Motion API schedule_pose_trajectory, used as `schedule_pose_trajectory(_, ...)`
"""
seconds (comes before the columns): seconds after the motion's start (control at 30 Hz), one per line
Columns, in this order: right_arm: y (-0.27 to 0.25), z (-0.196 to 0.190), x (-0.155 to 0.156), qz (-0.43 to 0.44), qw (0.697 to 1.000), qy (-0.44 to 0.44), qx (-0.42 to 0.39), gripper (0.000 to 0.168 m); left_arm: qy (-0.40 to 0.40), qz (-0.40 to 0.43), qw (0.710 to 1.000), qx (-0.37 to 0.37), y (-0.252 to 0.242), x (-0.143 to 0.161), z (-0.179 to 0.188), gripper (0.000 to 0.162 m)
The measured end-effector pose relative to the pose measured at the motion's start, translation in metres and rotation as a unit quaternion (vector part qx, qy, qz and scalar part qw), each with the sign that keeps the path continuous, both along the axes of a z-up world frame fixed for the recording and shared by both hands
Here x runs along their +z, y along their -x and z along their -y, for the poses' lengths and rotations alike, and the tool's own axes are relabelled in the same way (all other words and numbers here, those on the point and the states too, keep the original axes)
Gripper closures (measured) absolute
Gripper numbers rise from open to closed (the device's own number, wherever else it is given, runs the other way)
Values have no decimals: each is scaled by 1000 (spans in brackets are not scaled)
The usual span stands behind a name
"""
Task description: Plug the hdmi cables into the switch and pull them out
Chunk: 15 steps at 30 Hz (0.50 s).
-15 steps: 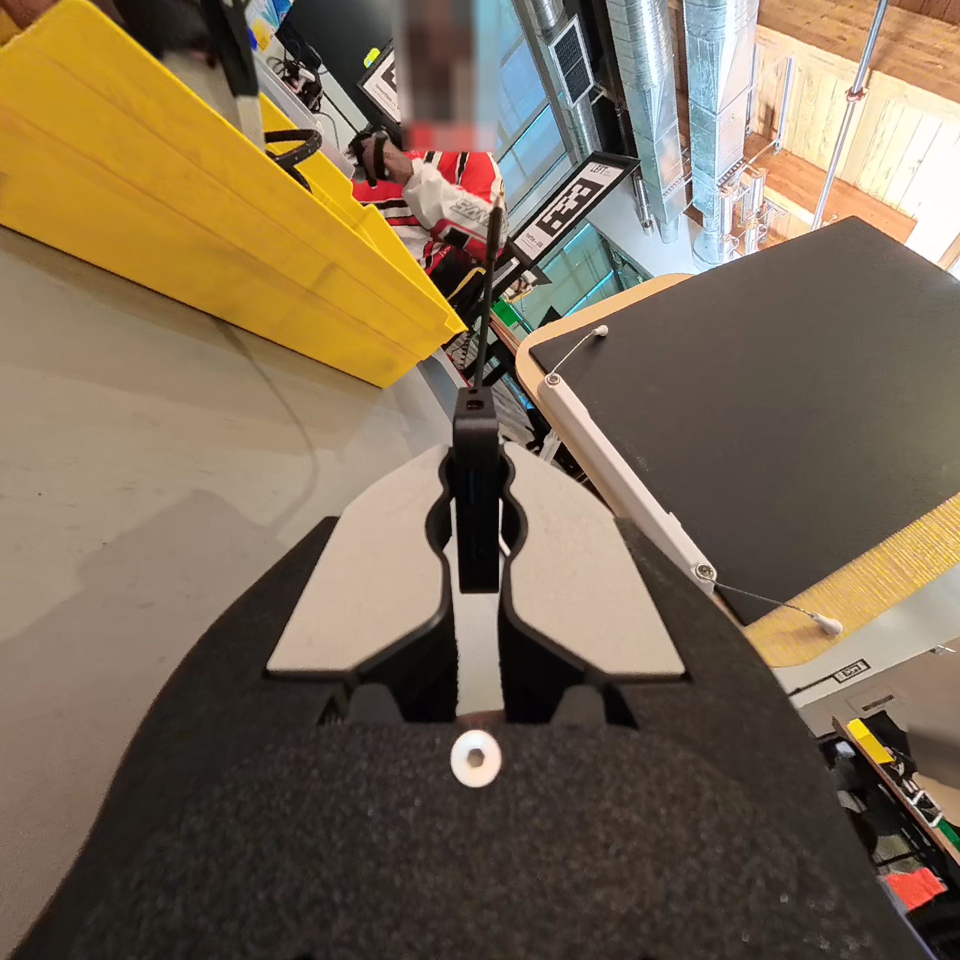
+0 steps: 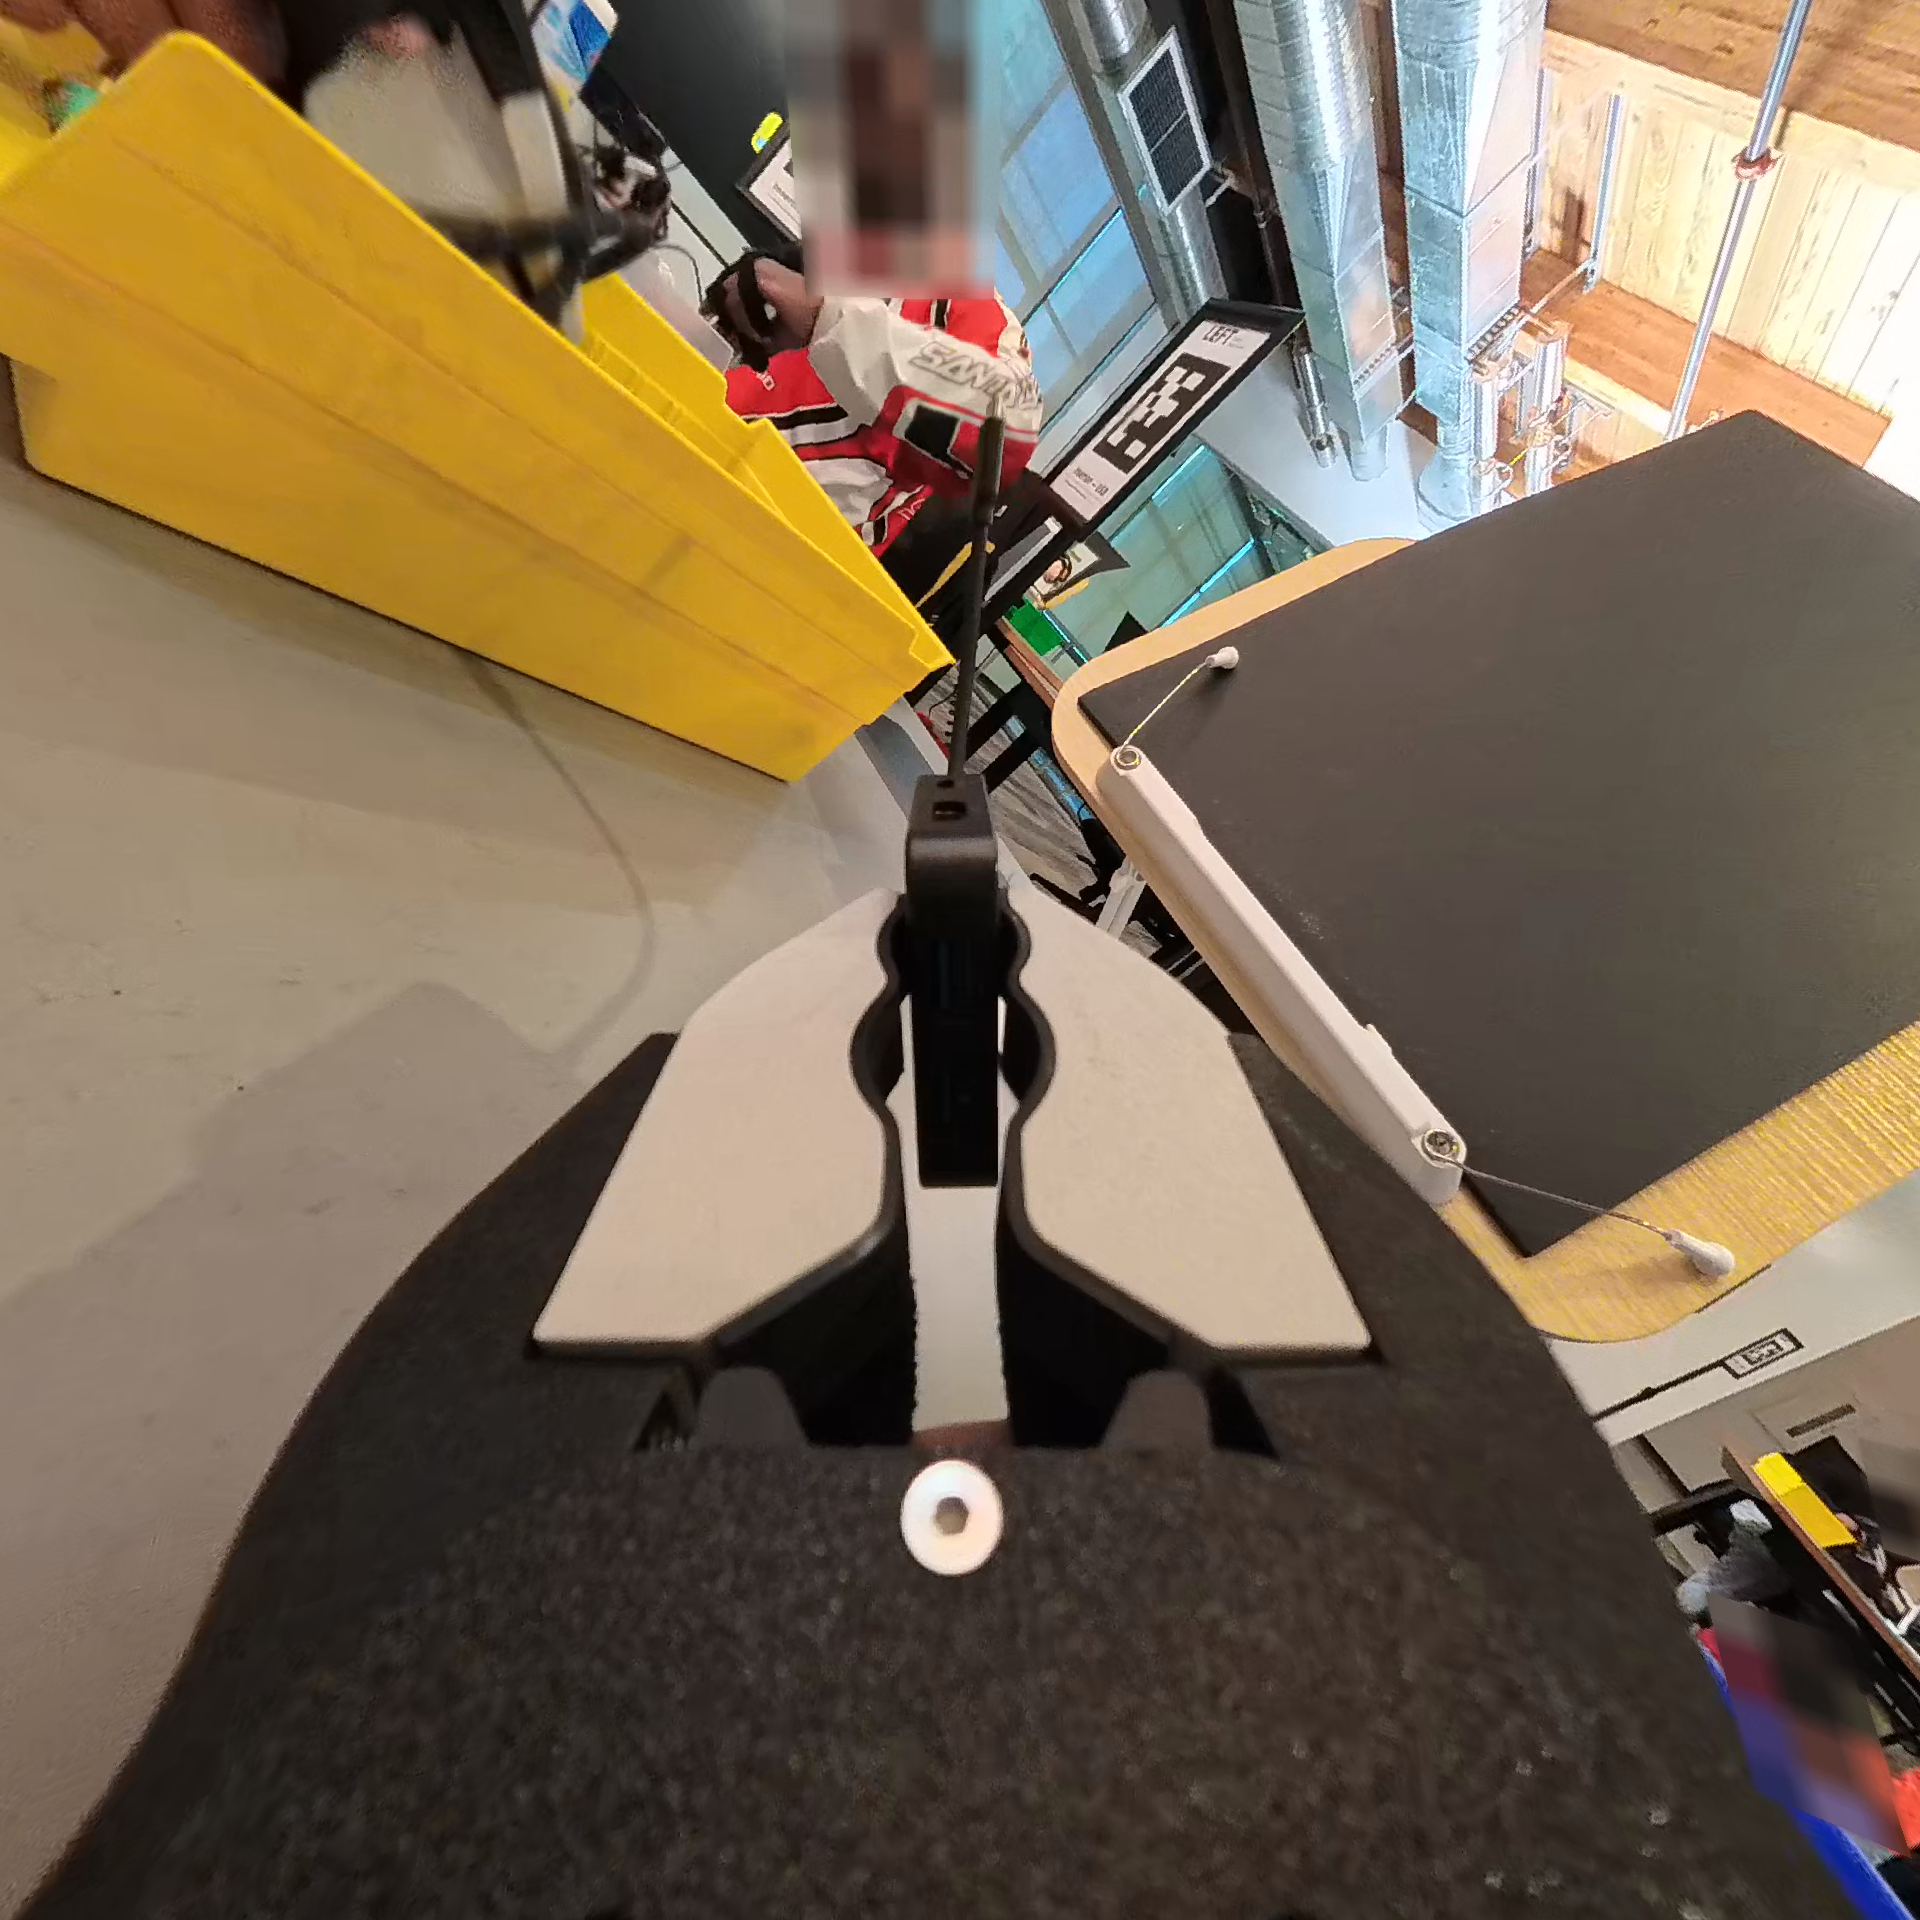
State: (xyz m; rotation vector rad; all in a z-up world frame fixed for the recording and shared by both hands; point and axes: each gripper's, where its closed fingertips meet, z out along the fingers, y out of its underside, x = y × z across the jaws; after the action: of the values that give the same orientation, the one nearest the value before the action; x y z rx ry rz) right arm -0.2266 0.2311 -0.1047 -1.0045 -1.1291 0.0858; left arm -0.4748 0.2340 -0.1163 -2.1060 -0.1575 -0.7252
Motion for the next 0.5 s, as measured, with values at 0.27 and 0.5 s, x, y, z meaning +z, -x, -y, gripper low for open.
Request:
schedule_pose_trajectory(0.27, 2, 3, 1, 4, 1000, -11, 3, 155, -120, -99, 988, -14, -7, 19, 23, 156)
schedule_pose_trajectory(0.5, 1, 2, 1, 2, 1000, -10, -1, 155, -56, -132, 989, -21, -3, -4, 32, 138)
